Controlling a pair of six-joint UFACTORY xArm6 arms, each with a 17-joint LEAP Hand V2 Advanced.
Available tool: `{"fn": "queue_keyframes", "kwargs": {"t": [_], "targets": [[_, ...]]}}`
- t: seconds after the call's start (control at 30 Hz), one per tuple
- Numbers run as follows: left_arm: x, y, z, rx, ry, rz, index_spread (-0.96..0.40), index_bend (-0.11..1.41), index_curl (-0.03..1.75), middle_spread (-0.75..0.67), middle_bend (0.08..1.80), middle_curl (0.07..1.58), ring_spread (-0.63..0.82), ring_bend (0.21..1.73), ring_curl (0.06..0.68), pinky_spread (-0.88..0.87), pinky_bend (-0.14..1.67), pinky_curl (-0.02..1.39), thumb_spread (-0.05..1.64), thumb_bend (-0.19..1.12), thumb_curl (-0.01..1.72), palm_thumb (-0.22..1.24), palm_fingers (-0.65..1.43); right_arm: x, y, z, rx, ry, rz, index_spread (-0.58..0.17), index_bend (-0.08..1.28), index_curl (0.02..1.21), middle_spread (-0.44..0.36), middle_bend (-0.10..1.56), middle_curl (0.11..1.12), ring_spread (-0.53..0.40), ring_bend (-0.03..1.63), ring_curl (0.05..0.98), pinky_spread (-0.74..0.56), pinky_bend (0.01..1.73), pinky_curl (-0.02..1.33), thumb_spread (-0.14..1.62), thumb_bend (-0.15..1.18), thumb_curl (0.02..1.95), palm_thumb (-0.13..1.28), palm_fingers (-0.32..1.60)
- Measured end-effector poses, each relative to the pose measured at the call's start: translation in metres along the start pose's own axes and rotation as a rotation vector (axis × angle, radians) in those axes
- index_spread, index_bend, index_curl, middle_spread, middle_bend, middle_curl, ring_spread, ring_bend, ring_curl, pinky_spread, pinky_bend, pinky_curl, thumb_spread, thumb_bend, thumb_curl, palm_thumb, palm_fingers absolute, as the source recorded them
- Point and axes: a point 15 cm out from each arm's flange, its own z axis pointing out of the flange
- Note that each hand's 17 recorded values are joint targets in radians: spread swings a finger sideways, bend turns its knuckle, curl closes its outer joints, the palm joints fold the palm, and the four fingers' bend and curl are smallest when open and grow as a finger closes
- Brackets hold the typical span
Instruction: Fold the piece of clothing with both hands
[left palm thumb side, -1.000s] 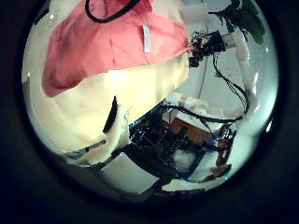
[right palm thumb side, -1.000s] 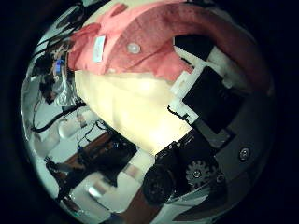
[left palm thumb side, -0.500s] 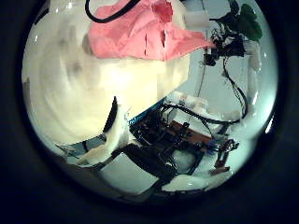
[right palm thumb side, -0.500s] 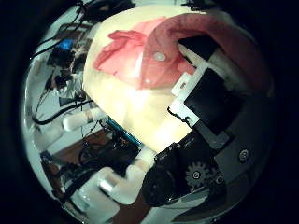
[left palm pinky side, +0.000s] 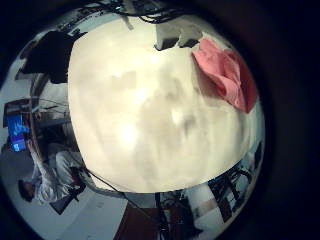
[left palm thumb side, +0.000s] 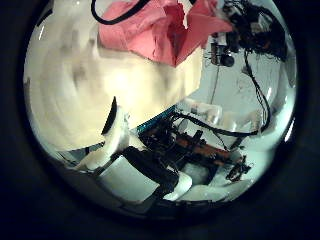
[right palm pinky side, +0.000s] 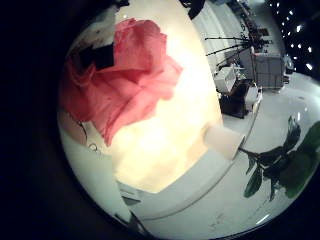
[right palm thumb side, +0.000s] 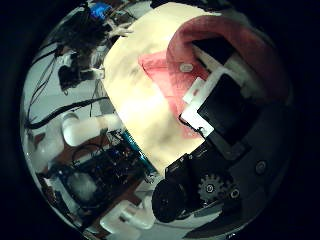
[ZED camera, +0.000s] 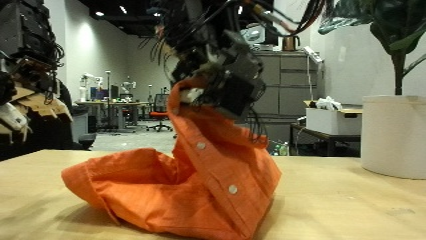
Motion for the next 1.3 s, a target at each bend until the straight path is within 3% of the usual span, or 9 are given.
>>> {"fn": "queue_keyframes", "kwargs": {"t": [0.23, 0.37, 0.43, 0.53, 0.7, 0.87, 0.93, 1.03, 1.3], "targets": [[-0.004, 0.012, 0.004, 0.013, 0.015, -0.01, 0.12, 0.17, 0.27, 0.36, 0.18, 0.26, 0.56, 0.41, 0.219, 0.52, 0.34, 0.32, 1.13, -0.01, 0.34, 0.73, -0.03, -0.028, -0.065, 0.029, 0.015, 0.006, -0.056, -0.327, 0.84, 0.97, -0.155, 1.2, 0.79, -0.236, 1.3, 0.662, -0.4, 1.12, 0.66, 1.28, -0.03, 0.71, 0.93, 0.94], [-0.003, 0.018, 0.007, 0.014, 0.02, -0.014, 0.13, 0.17, 0.28, 0.36, 0.17, 0.26, 0.56, 0.42, 0.221, 0.52, 0.33, 0.32, 1.12, -0.01, 0.34, 0.75, -0.02, -0.022, -0.086, 0.028, 0.081, 0.022, -0.048, -0.318, 0.63, 0.93, -0.142, 1.04, 0.75, -0.254, 1.26, 0.654, -0.47, 1.04, 0.64, 1.36, 0.0, 0.66, 0.94, 0.43], [-0.004, 0.019, 0.009, 0.01, 0.019, -0.017, 0.13, 0.17, 0.29, 0.36, 0.17, 0.26, 0.55, 0.41, 0.221, 0.52, 0.33, 0.32, 1.11, -0.02, 0.34, 0.76, -0.02, -0.021, -0.093, 0.019, 0.123, 0.026, -0.046, -0.289, 0.49, 0.86, -0.107, 0.91, 0.71, -0.234, 1.23, 0.642, -0.37, 0.97, 0.63, 1.38, 0.0, 0.64, 0.95, 0.1], [-0.002, 0.023, 0.011, 0.011, 0.017, -0.016, 0.13, 0.17, 0.29, 0.36, 0.17, 0.25, 0.55, 0.42, 0.221, 0.52, 0.33, 0.32, 1.09, -0.03, 0.33, 0.74, -0.02, -0.024, -0.098, -0.001, 0.187, -0.007, -0.032, -0.229, 0.38, 0.72, -0.013, 0.69, 0.6, -0.15, 1.05, 0.555, -0.12, 0.96, 0.58, 1.39, -0.01, 0.6, 0.95, -0.05], [0.001, 0.023, 0.009, 0.015, 0.014, -0.011, 0.14, 0.16, 0.29, 0.35, 0.18, 0.26, 0.55, 0.41, 0.221, 0.52, 0.33, 0.32, 1.07, -0.03, 0.33, 0.69, -0.02, 0.006, -0.083, -0.059, 0.314, -0.048, 0.036, -0.246, 0.25, 0.58, 0.095, 0.47, 0.49, 0.04, 0.84, 0.448, 0.19, 0.93, 0.52, 1.37, -0.01, 0.58, 0.96, -0.08], [0.013, 0.024, 0.002, 0.026, 0.0, 0.002, 0.13, 0.16, 0.29, 0.33, 0.18, 0.26, 0.55, 0.42, 0.222, 0.52, 0.33, 0.32, 1.07, -0.03, 0.32, 0.63, -0.02, 0.05, -0.042, -0.124, 0.417, -0.028, 0.124, -0.293, 0.19, 0.5, 0.115, 0.39, 0.44, 0.119, 0.75, 0.397, 0.33, 0.87, 0.47, 1.35, -0.01, 0.57, 0.98, -0.03], [0.02, 0.027, -0.003, 0.028, -0.007, 0.011, 0.13, 0.16, 0.29, 0.33, 0.18, 0.26, 0.55, 0.42, 0.222, 0.52, 0.33, 0.32, 1.07, -0.03, 0.32, 0.62, -0.02, 0.063, -0.016, -0.152, 0.448, -0.022, 0.16, -0.316, 0.18, 0.47, 0.079, 0.38, 0.42, 0.143, 0.71, 0.375, 0.38, 0.82, 0.44, 1.34, -0.01, 0.57, 0.97, 0.01], [0.032, 0.029, -0.013, 0.038, -0.022, 0.023, 0.13, 0.16, 0.29, 0.33, 0.18, 0.27, 0.55, 0.41, 0.222, 0.52, 0.33, 0.32, 1.07, -0.03, 0.32, 0.59, -0.01, 0.073, 0.017, -0.167, 0.435, -0.03, 0.205, -0.343, 0.2, 0.45, 0.042, 0.38, 0.41, 0.16, 0.67, 0.347, 0.42, 0.75, 0.4, 1.33, -0.01, 0.56, 0.96, 0.06], [0.087, 0.045, -0.038, 0.056, -0.069, 0.058, 0.12, 0.16, 0.29, 0.33, 0.2, 0.28, 0.55, 0.43, 0.227, 0.52, 0.32, 0.31, 1.08, -0.02, 0.32, 0.56, 0.01, 0.065, 0.141, -0.194, 0.284, -0.095, 0.321, -0.352, 0.24, 0.43, 0.063, 0.37, 0.39, 0.196, 0.52, 0.286, 0.46, 0.53, 0.3, 1.34, -0.02, 0.53, 0.88, 0.1]]}}
